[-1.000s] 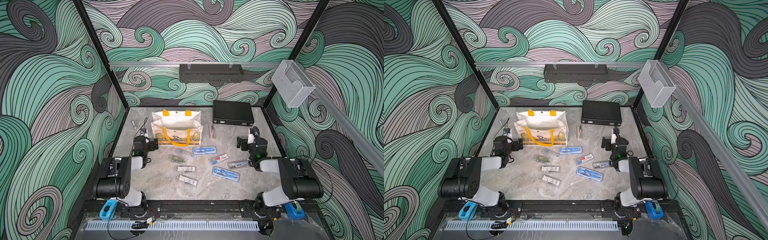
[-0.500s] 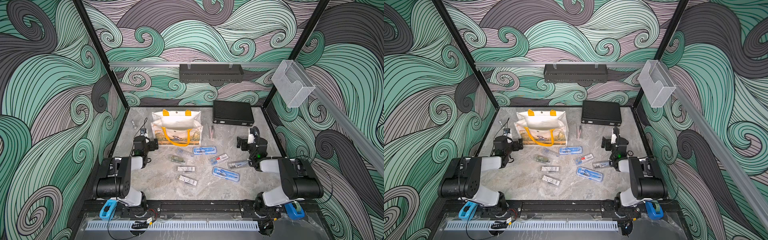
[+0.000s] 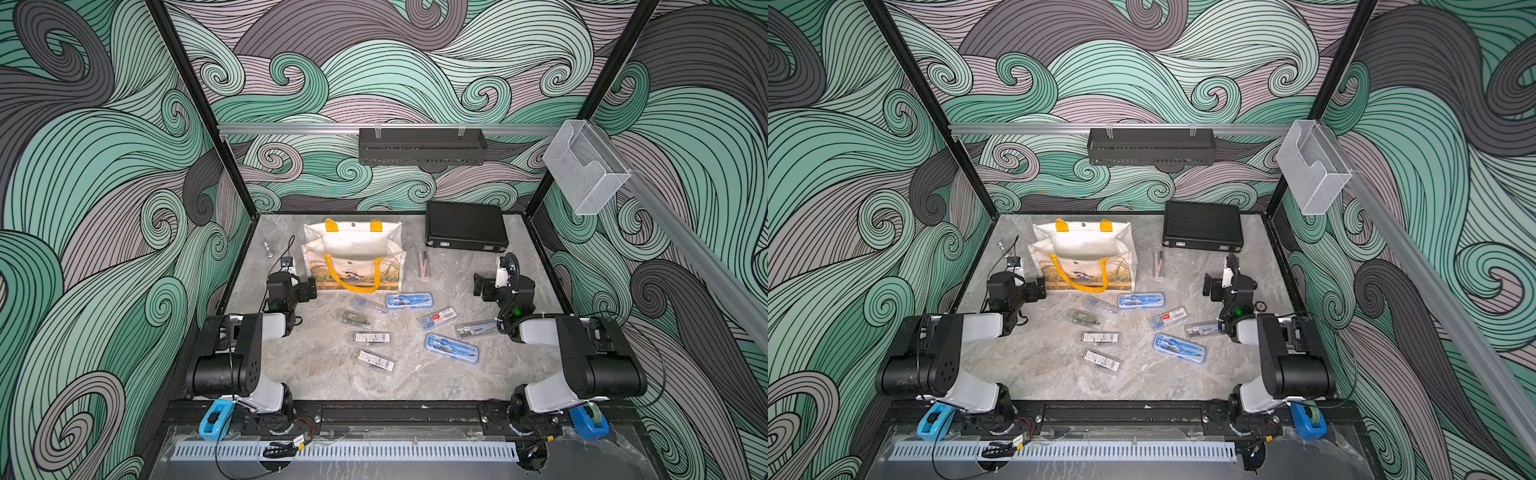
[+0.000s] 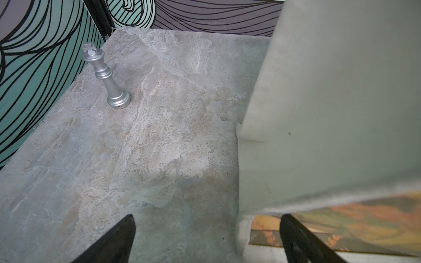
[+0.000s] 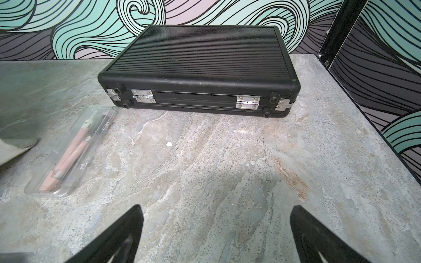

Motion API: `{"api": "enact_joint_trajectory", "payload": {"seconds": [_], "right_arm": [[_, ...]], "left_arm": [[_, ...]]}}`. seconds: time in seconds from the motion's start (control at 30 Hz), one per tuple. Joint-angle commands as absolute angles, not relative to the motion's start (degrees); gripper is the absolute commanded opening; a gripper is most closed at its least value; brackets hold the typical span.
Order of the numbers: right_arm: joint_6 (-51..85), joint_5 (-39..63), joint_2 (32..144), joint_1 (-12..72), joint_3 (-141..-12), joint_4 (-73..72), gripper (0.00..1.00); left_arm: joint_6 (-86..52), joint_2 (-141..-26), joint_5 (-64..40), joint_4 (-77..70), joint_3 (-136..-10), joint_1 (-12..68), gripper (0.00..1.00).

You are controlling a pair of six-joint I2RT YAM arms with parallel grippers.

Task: Put the compass set into the canvas bag
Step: Pick up the compass set at the center of the board.

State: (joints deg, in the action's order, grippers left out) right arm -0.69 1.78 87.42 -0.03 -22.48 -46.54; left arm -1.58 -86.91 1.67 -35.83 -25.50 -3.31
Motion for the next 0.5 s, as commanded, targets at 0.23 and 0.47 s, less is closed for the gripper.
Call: {"api": "enact_joint_trajectory", "payload": {"seconds": [0.23,0.47], "right_arm": [[-2.1,4.3,82.8,-0.1,-25.5,-40.0,1.0],[3.9,2.0,71.7,0.3,-30.6,-18.9,0.99]], "left_arm": [[-0.8,-86.8,1.0,-37.4,-27.6,-3.8,0.99],[-7.3,-84.1,2.3,-4.2,-42.9,-3.7,0.99]]}}
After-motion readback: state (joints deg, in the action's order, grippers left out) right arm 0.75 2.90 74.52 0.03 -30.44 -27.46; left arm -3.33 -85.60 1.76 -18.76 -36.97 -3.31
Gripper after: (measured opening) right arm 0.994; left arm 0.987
